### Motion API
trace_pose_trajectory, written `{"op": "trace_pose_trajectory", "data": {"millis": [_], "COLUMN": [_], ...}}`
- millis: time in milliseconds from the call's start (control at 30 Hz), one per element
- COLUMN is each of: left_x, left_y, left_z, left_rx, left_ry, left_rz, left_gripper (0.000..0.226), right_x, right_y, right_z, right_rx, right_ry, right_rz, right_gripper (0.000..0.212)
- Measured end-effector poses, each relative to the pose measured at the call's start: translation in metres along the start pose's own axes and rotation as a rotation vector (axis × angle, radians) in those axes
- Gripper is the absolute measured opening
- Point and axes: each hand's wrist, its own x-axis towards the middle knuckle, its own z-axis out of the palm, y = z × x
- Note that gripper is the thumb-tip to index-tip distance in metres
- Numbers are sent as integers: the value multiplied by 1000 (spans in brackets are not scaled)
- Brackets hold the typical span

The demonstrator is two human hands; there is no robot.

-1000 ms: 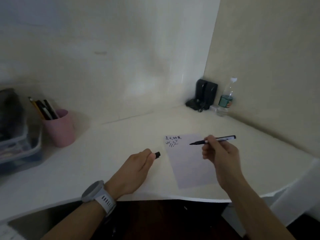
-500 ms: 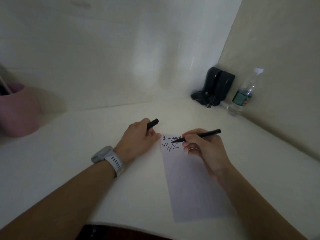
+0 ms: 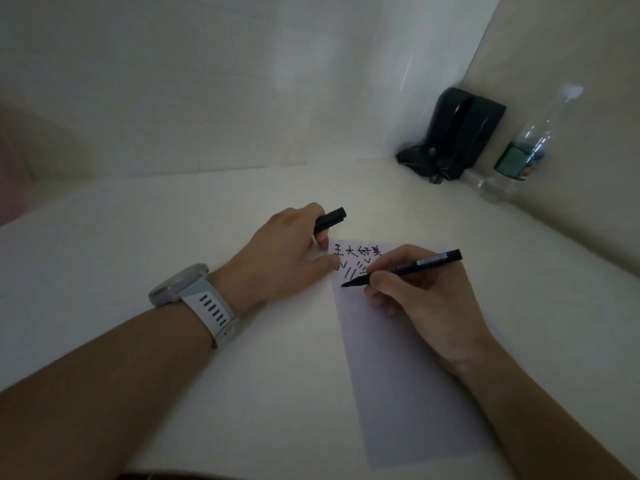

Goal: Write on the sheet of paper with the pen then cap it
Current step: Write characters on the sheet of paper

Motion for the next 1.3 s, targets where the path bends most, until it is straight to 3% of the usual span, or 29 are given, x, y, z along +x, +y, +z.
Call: {"op": "trace_pose_trajectory", "data": {"millis": [333, 533, 767, 1300], "left_x": [-1, -2, -2, -1], "left_y": [3, 2, 5, 0], "left_z": [-2, -2, -5, -2], "left_rx": [-26, -35, -62, -78], "left_ry": [-20, -16, -32, -21], "left_rz": [-8, -13, -34, -35], "left_gripper": [46, 46, 43, 44], "right_x": [1, 4, 13, 5], "right_y": [1, -6, -33, 4], "right_z": [0, -7, -22, -8], "right_rx": [-10, 229, 178, -38], "right_ry": [40, 223, 79, 39], "right_rz": [-9, 41, 68, -17], "right_gripper": [14, 14, 15, 8]}}
